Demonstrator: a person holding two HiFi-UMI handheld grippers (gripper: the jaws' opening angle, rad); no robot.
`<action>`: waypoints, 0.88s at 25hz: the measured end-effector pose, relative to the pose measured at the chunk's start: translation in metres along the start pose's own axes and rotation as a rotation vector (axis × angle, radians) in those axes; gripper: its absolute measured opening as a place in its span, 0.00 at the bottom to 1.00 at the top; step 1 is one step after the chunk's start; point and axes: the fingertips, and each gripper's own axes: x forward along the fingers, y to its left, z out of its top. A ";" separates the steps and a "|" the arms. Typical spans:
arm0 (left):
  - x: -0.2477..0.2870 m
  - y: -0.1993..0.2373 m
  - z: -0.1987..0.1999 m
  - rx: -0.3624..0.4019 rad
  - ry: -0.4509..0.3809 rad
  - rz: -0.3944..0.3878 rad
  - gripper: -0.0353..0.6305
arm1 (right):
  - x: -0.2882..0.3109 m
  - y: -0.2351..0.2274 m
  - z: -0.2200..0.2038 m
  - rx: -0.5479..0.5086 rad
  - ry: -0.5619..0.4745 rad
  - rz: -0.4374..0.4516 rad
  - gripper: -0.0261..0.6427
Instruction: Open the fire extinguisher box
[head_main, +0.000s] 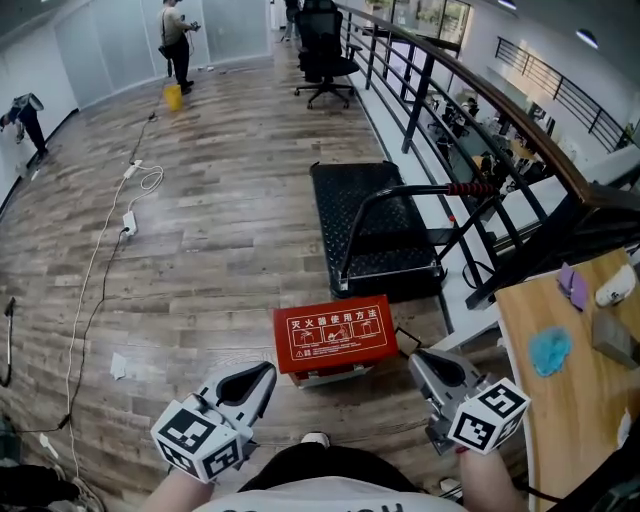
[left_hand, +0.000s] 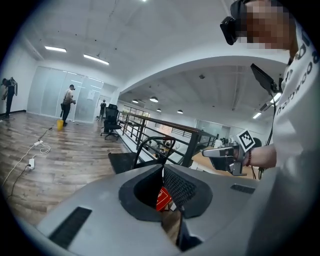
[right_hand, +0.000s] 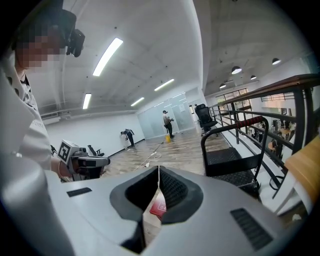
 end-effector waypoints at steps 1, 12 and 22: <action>0.002 0.001 -0.002 0.000 0.004 0.000 0.07 | 0.003 -0.001 -0.002 0.000 0.004 0.003 0.06; 0.014 -0.013 -0.048 -0.063 0.035 0.055 0.07 | 0.016 -0.006 -0.041 -0.027 0.081 0.089 0.06; 0.013 -0.068 -0.134 -0.073 0.095 0.123 0.07 | -0.008 -0.023 -0.113 -0.179 0.172 0.116 0.06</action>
